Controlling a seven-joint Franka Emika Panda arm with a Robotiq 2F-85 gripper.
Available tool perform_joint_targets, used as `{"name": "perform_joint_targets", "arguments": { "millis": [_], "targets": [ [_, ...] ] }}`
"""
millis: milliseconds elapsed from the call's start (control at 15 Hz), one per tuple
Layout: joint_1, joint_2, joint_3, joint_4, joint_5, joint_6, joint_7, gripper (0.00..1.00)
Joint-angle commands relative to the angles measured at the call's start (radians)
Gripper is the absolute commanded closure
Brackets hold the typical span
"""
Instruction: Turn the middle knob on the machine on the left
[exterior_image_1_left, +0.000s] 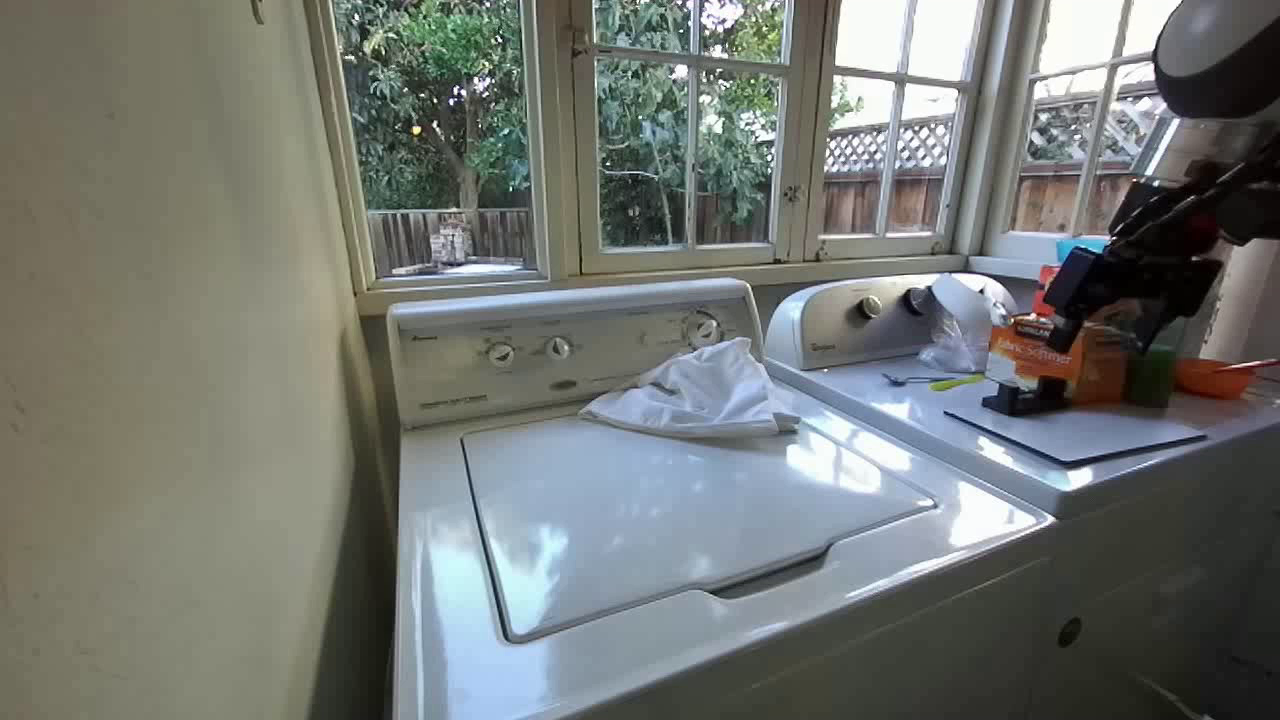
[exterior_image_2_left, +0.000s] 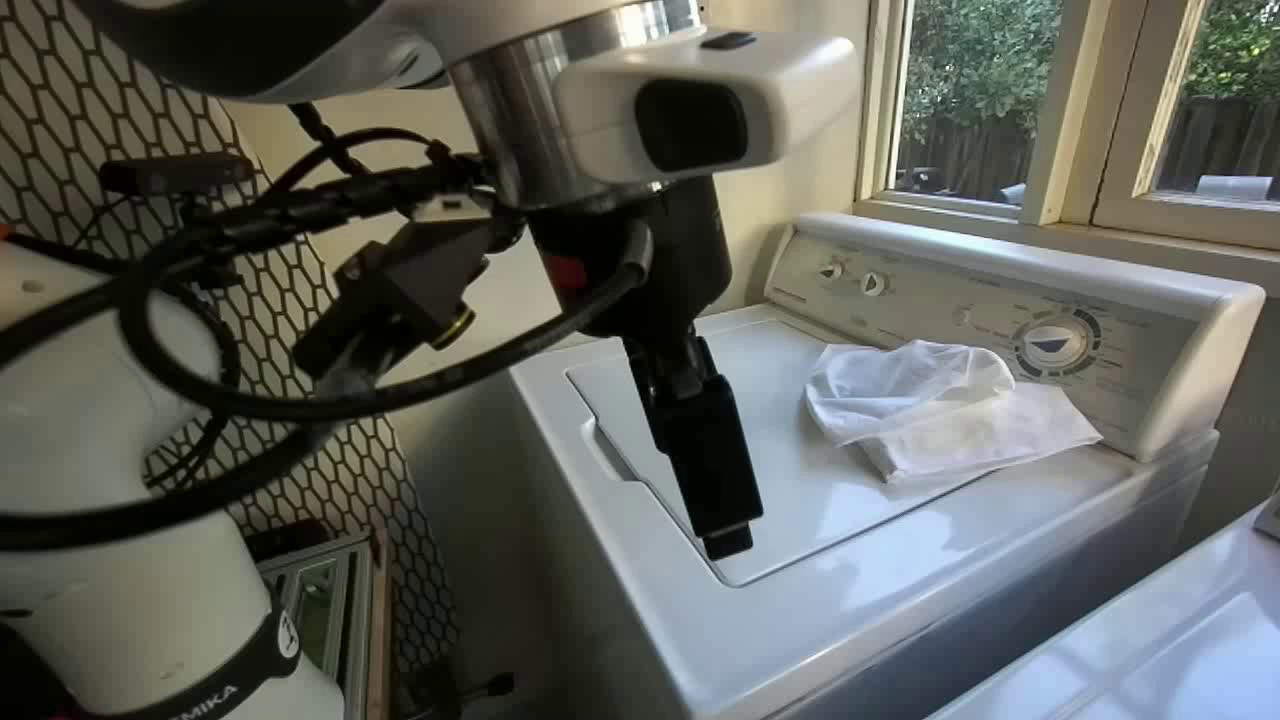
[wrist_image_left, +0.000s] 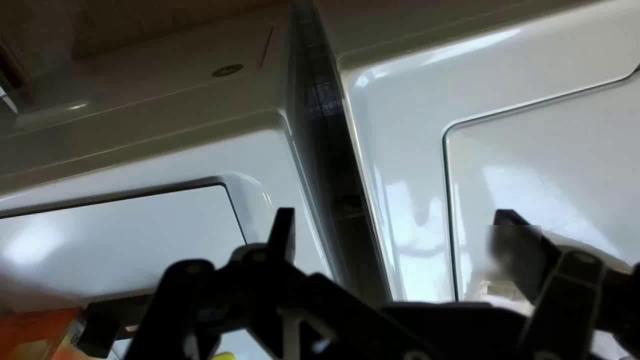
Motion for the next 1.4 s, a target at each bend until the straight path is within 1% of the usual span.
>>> {"name": "perform_joint_targets", "arguments": {
  "millis": [0, 267, 333, 400, 467, 533, 667, 800, 867, 1067, 1200, 1333],
  "targets": [
    [-0.01, 0.002, 0.01, 0.002, 0.009, -0.002, -0.007, 0.0],
    [-0.01, 0.003, 0.01, 0.002, 0.009, -0.002, -0.007, 0.0],
    [0.025, 0.015, 0.009, -0.001, 0.041, 0.043, -0.009, 0.0],
    [0.033, 0.022, 0.026, -0.002, 0.052, 0.059, 0.011, 0.0],
    [0.074, 0.032, 0.044, -0.004, 0.083, 0.094, 0.016, 0.0],
    [0.097, 0.04, 0.062, -0.003, 0.103, 0.116, 0.021, 0.0],
    [0.172, 0.077, 0.113, 0.011, 0.155, 0.176, 0.028, 0.0],
    [0.241, 0.134, 0.168, 0.031, 0.18, 0.26, 0.029, 0.0],
    [0.273, 0.18, 0.2, 0.046, 0.175, 0.327, 0.026, 0.0],
    [0.327, 0.312, 0.266, 0.105, 0.152, 0.488, 0.027, 0.0],
    [0.34, 0.399, 0.304, 0.157, 0.131, 0.587, 0.029, 0.0],
    [0.329, 0.499, 0.341, 0.225, 0.092, 0.69, 0.038, 0.0]
  ]
}}
